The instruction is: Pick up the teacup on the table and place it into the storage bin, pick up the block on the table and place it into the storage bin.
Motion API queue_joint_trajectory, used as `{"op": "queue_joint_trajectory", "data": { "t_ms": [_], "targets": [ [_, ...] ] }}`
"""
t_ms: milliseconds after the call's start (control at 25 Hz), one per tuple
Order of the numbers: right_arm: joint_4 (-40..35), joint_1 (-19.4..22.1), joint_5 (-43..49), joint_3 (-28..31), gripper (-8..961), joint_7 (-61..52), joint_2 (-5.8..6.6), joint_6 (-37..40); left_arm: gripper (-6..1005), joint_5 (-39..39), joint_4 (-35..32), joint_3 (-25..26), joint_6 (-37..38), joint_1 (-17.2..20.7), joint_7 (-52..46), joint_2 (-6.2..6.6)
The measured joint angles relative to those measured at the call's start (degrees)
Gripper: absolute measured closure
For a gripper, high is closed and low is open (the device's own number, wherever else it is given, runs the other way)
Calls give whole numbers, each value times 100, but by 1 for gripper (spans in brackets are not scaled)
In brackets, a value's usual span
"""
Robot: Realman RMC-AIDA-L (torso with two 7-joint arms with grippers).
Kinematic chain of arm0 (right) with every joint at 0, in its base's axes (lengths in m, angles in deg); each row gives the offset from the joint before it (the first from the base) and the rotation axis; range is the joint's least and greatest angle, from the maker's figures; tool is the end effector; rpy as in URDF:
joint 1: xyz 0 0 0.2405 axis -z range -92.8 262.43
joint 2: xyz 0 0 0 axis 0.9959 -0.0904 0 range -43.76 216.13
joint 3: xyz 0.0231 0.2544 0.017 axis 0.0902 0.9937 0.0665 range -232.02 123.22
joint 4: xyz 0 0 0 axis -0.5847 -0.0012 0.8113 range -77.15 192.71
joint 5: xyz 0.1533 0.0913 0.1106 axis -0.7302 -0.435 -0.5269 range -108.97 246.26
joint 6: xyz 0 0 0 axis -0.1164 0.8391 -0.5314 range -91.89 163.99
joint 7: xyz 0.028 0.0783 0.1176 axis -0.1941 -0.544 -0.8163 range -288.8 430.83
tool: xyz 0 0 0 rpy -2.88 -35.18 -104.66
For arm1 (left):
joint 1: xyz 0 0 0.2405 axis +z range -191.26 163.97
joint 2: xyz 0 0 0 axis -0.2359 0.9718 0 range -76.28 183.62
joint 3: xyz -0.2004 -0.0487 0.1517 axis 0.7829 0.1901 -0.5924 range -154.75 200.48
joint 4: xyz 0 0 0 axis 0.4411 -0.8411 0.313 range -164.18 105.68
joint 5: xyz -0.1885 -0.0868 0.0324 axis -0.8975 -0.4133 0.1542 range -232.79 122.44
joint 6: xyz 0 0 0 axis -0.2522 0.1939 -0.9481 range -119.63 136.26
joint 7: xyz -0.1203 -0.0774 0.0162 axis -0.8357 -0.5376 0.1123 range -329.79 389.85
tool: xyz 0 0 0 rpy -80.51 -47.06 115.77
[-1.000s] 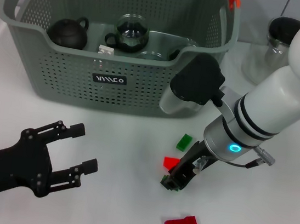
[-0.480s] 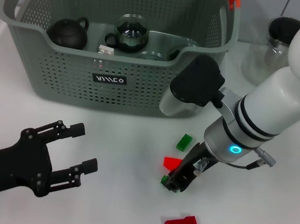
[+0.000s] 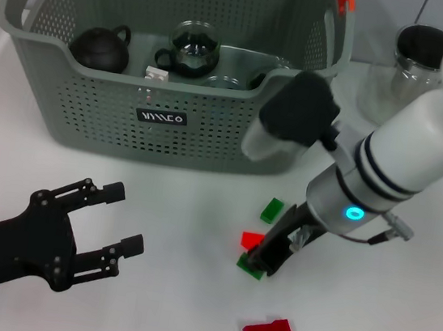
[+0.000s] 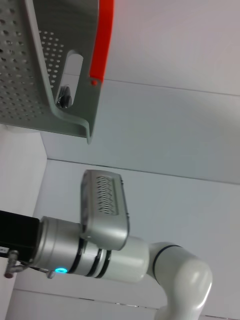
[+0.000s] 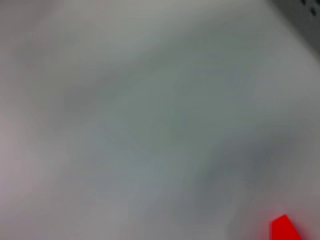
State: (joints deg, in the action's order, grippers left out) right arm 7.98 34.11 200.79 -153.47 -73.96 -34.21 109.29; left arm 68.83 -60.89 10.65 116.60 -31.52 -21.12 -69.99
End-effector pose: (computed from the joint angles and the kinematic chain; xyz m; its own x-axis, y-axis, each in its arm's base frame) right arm 0.1395 0.3512 -0.1120 0.8031 -0.4879 0.3419 -0.4504 -0.8729 -0.1876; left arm -0.3088 0.2207 -0.0039 0.6787 0.1344 0.7220 0.4334 -0.8669 -0.2461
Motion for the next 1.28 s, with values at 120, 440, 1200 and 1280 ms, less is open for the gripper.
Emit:
{"op": "queue_joint_trajectory", "data": {
  "t_ms": [120, 440, 1200, 1280],
  "targets": [
    [-358, 137, 18, 277, 847, 22, 15, 268, 236, 0, 0, 5, 0, 14, 0, 0],
    [-1641, 524, 281, 977, 847, -2, 24, 1197, 236, 0, 0, 81, 0, 42, 3, 0],
    [-3676, 131, 180, 3104, 848, 51, 11, 707, 236, 0, -1, 141, 43, 18, 9, 1],
    [-3071, -57, 427, 2859, 848, 14, 12, 37, 236, 1, 0, 140, 49, 7, 9, 0]
  ]
}}
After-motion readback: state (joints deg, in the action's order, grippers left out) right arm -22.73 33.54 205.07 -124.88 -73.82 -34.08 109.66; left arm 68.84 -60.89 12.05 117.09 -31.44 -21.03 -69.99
